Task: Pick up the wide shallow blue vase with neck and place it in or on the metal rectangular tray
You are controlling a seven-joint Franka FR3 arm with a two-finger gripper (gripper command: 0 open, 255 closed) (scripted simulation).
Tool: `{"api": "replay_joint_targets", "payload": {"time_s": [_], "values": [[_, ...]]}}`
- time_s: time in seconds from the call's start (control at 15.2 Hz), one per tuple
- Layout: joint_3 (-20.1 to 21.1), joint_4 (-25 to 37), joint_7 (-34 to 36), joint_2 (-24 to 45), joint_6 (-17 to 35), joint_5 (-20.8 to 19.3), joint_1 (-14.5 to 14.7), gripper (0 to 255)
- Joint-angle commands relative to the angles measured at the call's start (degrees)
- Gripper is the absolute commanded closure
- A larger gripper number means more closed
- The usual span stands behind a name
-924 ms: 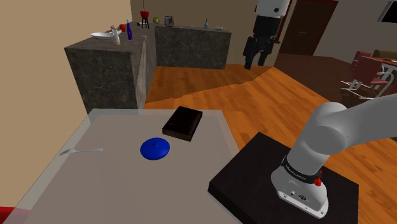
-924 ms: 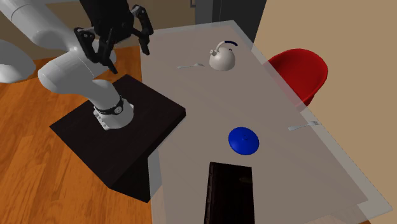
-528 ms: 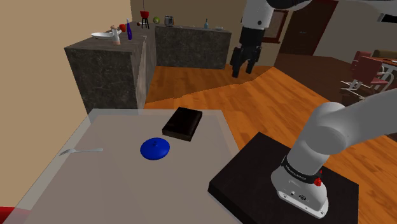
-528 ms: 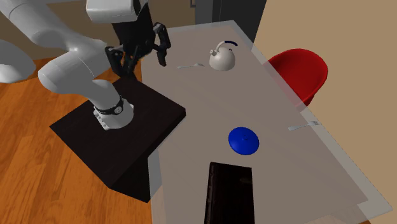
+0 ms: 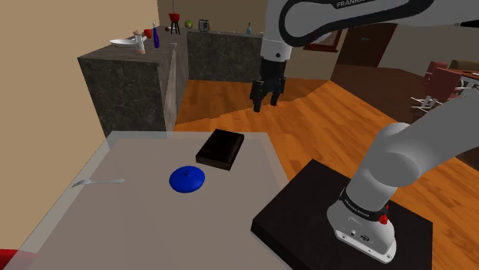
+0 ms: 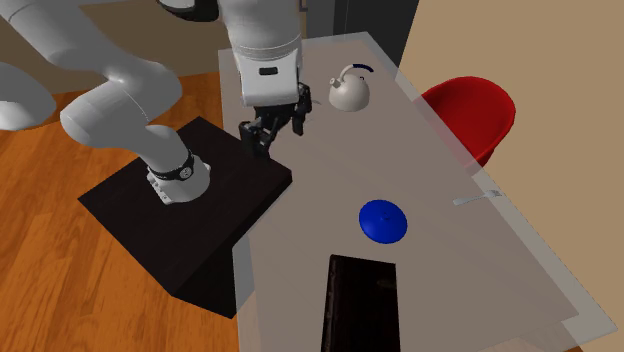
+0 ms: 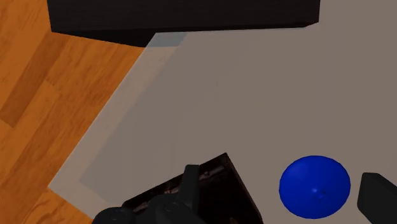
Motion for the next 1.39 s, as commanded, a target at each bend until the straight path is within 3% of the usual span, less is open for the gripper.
{"api": "replay_joint_targets", "payload": {"time_s": [0.0,0.73,1.32], "values": [[1.0,0.3,0.5,3.9,3.7,0.2,0.2,0],[5.7,7.3,4.8,27.2,19.1,-2.8,1.3,0],[6.5,19.6,9.7,47.5,26.1,-9.2,4.2,0]]}}
